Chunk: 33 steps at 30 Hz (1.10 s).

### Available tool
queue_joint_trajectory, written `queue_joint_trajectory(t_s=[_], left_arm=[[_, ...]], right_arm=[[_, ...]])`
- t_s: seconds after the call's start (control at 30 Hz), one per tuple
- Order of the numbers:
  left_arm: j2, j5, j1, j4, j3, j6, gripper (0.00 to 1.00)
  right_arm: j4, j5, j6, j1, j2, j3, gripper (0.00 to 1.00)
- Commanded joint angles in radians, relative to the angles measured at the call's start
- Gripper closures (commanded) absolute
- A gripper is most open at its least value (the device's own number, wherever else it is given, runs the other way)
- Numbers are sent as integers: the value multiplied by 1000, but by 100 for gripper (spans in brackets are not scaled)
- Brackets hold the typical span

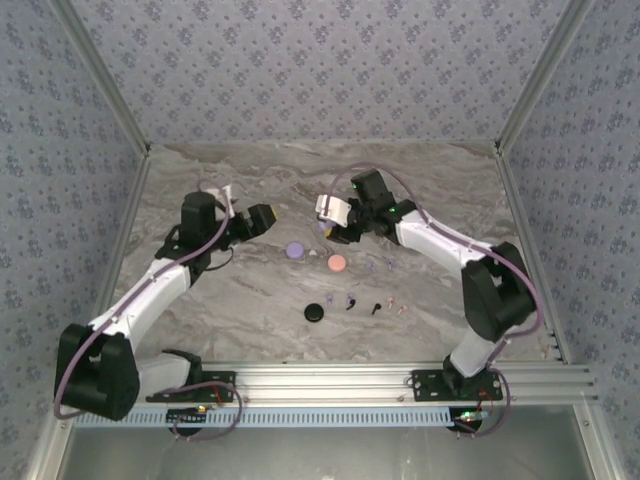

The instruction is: Insert wireless bluetooth earbuds into charging case

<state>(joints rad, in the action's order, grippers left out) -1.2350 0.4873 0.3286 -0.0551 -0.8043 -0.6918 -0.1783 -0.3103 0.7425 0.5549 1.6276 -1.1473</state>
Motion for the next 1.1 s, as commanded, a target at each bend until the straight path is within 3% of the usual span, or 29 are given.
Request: queue_joint_trajectory(t_s=[0.0,0.27,1.07], left_arm=[[-53,159,64,-46,-85,0,24],[-184,189,179,-56,-185,3,29],[-328,249,255,-113,-276,-31,55]], right_arm=[[150,-2,-133,-1,-93,86,51],[223,13,-218,0,-237,190,51],[259,0,-254,8,-262,217,50]])
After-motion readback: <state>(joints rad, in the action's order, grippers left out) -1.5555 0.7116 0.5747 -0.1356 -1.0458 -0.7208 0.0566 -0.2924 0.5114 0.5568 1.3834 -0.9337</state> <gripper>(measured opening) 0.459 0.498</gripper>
